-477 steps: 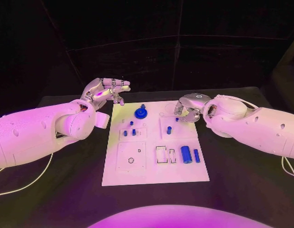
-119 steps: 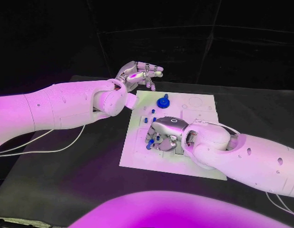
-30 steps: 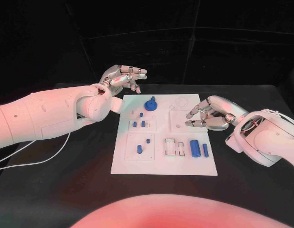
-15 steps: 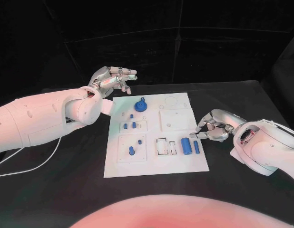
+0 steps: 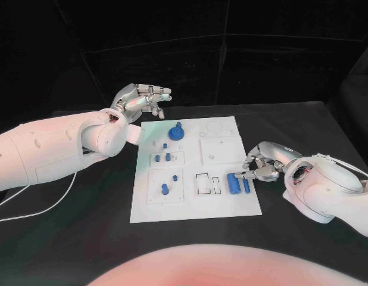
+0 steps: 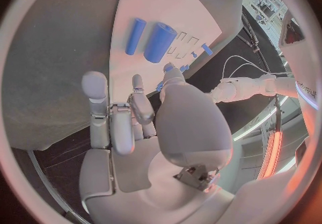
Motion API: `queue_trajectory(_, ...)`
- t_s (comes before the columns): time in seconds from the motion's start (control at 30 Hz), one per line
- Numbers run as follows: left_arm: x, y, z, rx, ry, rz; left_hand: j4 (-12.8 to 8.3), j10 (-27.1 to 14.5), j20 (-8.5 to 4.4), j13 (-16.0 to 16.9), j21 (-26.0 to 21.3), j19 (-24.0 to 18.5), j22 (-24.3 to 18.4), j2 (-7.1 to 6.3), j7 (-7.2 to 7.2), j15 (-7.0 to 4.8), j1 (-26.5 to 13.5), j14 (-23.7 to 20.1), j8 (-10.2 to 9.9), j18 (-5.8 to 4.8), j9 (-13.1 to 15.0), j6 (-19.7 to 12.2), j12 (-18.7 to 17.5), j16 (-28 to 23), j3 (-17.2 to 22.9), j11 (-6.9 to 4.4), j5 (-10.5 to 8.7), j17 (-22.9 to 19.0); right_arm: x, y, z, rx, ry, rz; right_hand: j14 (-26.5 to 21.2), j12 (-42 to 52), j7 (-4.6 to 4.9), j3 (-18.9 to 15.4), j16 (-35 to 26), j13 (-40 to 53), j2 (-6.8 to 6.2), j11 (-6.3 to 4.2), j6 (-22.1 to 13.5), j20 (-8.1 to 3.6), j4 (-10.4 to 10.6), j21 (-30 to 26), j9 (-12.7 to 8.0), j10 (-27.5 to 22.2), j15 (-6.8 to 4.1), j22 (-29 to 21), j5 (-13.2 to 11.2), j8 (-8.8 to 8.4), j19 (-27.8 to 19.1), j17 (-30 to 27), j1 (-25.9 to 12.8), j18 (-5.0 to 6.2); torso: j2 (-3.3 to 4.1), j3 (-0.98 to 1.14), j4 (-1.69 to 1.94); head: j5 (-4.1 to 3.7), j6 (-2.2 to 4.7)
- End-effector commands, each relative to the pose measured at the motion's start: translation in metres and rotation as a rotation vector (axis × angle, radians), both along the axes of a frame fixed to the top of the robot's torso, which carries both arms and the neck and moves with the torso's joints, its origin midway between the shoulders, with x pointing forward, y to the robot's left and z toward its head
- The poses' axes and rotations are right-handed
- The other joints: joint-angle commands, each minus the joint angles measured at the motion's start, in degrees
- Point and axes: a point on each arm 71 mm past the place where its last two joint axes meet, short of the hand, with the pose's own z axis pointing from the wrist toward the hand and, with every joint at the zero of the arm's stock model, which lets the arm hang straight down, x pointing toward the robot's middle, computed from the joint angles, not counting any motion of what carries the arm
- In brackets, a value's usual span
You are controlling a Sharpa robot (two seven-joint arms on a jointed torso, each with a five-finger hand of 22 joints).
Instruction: Assemble the parts on the task board
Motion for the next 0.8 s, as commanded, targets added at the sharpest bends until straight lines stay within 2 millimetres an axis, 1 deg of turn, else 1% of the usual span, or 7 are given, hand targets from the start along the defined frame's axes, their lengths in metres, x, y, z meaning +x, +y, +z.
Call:
queue_trajectory(0.03, 0.000, -0.001, 0.001, -0.001, -0.007, -0.016, -0.2, -0.4, 0.28, -0.1, -0.3, -0.2, -0.1, -0.11, 0.23, 0.16, 0.1, -0.2, 0.2, 0.73, -0.1, -0.3, 0.3, 0.2, -0.2, 0.06, 0.15, -0.1, -0.002, 0.003, -0.004, -0.040, 0.014, 0.024, 4.5, 1.4, -0.04, -0.2, 0.5, 2.1, -0.04, -0.12, -0.3, 0.02, 0.6, 0.5, 0.2, 0.9, -0.31, 0.8, 0.4, 0.64, 0.7, 7.1, 0.8, -0.83, 0.01, -0.05, -0.07, -0.03, -0.09)
queue_trajectory(0.1, 0.000, -0.001, 0.001, -0.001, -0.007, -0.017, -0.2, -0.4, 0.28, -0.1, -0.3, -0.2, -0.1, -0.11, 0.23, 0.16, 0.1, -0.2, 0.2, 0.73, -0.1, -0.3, 0.3, 0.2, -0.2, 0.06, 0.15, -0.1, -0.003, 0.005, -0.006, -0.043, 0.023, 0.029, 4.6, 2.0, -0.08, -0.4, 0.7, 3.1, -0.02, -0.15, -0.3, 0.00, 0.8, 0.7, 0.3, 1.2, -0.33, 1.1, 0.6, 0.95, 0.8, 7.5, 1.0, -0.89, 0.06, -0.01, -0.01, -0.18, -0.03)
queue_trajectory(0.27, 0.000, 0.000, 0.001, 0.000, -0.007, -0.015, -0.2, -0.4, 0.28, -0.1, -0.3, -0.2, -0.1, -0.11, 0.23, 0.16, 0.1, -0.2, 0.2, 0.73, -0.1, -0.3, 0.3, 0.2, -0.2, 0.06, 0.15, -0.1, -0.004, 0.008, -0.010, -0.047, 0.033, 0.038, 4.7, 2.6, -0.10, -0.5, 0.8, 3.9, 0.07, -0.16, -0.4, -0.01, 0.9, 0.9, 0.3, 1.5, -0.34, 1.4, 0.7, 1.24, 0.9, 7.8, 1.1, -0.93, 0.05, 0.01, -0.03, -0.25, -0.15)
queue_trajectory(0.43, 0.000, 0.000, 0.001, 0.000, -0.007, -0.015, -0.2, -0.4, 0.28, -0.1, -0.3, -0.2, -0.1, -0.11, 0.23, 0.16, 0.1, -0.2, 0.2, 0.73, -0.1, -0.3, 0.3, 0.2, -0.2, 0.06, 0.15, -0.1, -0.004, 0.012, -0.012, -0.051, 0.037, 0.045, 4.7, 3.0, -0.11, -0.6, 0.9, 4.7, 0.17, -0.17, -0.5, -0.02, 1.0, 1.0, 0.4, 1.8, -0.35, 1.6, 0.7, 1.43, 1.0, 8.0, 1.2, -0.96, 0.02, -0.06, 0.04, -0.28, -0.19)
queue_trajectory(0.57, -0.001, 0.000, 0.001, -0.001, -0.007, -0.016, -0.1, -0.5, 0.29, -0.1, -0.3, -0.2, -0.1, -0.07, 0.24, 0.18, 0.0, -0.2, 0.2, 0.72, -0.1, -0.4, 0.3, 0.3, -0.2, 0.08, 0.15, 0.0, -0.004, 0.016, -0.016, -0.056, 0.048, 0.054, 4.7, 3.1, -0.11, -0.7, 1.0, 4.8, 0.23, -0.17, -0.5, -0.02, 1.0, 1.0, 0.4, 1.8, -0.35, 1.7, 0.7, 1.52, 1.0, 8.1, 1.3, -0.96, 0.06, -0.01, 0.02, -0.15, -0.25)
queue_trajectory(0.8, -0.001, 0.001, 0.001, 0.000, -0.006, -0.015, -0.1, -0.5, 0.30, -0.1, -0.3, -0.2, -0.1, -0.06, 0.25, 0.19, 0.0, -0.2, 0.2, 0.72, -0.1, -0.4, 0.3, 0.3, -0.2, 0.08, 0.16, 0.0, -0.006, 0.022, -0.024, -0.073, 0.080, 0.069, 4.8, 3.4, -0.10, -0.7, 1.1, 5.2, 0.42, -0.16, -0.6, -0.02, 1.0, 1.1, 0.5, 1.9, -0.34, 1.9, 0.8, 1.69, 1.0, 8.4, 1.3, -0.99, 0.08, -0.01, 0.01, 0.03, -0.38)
